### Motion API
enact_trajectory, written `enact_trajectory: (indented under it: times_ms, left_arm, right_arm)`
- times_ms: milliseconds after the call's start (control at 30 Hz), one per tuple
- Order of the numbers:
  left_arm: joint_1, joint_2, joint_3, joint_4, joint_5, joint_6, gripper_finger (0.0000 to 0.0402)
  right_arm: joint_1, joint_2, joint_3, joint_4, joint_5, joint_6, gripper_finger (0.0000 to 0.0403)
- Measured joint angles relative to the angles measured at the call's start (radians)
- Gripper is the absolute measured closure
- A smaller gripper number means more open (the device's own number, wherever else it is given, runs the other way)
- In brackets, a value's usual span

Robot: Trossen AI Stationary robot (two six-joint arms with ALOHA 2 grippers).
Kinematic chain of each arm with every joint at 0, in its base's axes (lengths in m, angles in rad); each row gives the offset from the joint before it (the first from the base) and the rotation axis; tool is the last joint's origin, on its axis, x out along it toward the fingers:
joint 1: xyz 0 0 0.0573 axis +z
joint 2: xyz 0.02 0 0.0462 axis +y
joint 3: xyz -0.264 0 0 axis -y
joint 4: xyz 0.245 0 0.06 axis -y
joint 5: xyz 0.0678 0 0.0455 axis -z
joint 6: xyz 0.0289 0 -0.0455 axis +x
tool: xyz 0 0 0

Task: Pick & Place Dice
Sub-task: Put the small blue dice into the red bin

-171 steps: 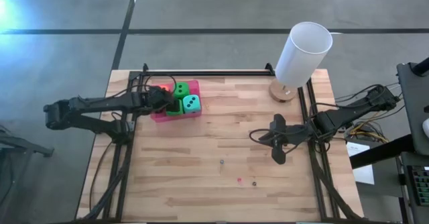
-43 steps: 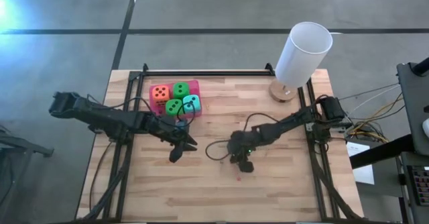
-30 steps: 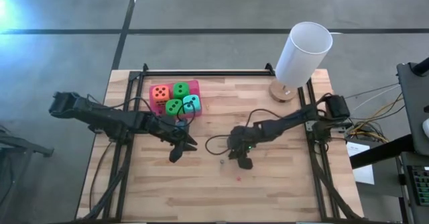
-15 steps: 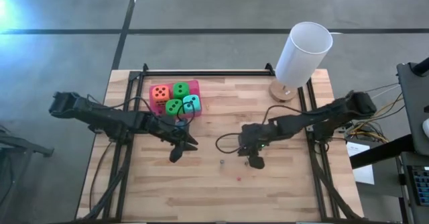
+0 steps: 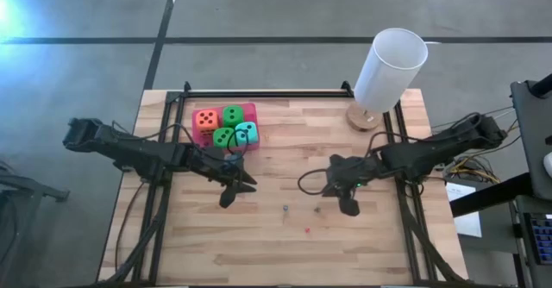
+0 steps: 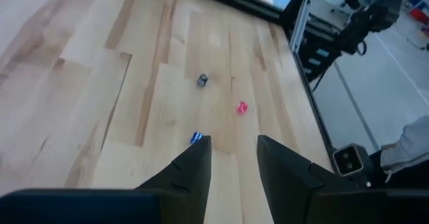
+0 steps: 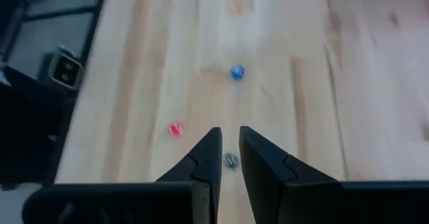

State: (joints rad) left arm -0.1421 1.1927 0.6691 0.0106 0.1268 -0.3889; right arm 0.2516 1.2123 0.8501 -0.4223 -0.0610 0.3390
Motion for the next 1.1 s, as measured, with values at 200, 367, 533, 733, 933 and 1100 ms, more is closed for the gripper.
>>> enact_trajectory:
  times_ms: [200, 367, 533, 733, 933, 1100]
  left_arm:
    - [-0.001, 0.000, 0.001, 0.022, -0.012, 0.000, 0.0277]
    - [-0.011, 0.004, 0.005, 0.024, -0.034, -0.003, 0.0278]
    - [-0.029, 0.062, 0.047, 0.028, -0.056, 0.028, 0.0278]
    - [-0.034, 0.178, 0.101, 0.019, -0.076, 0.078, 0.0278]
    - [-0.035, 0.266, 0.153, 0.022, -0.075, 0.110, 0.0276]
    - [-0.035, 0.304, 0.164, 0.015, -0.075, 0.131, 0.0277]
  right_arm:
    - [0.002, -0.038, -0.004, -0.096, 0.014, 0.013, 0.0351]
    - [0.006, -0.053, -0.007, -0.125, 0.013, 0.020, 0.0351]
    - [0.026, -0.072, -0.032, -0.172, 0.011, 0.061, 0.0351]
    - [0.054, -0.089, -0.074, -0.180, 0.008, 0.136, 0.0351]
    - [0.082, -0.107, -0.076, -0.177, 0.008, 0.154, 0.0351]
    - [0.101, -0.129, -0.076, -0.180, 0.012, 0.175, 0.0351]
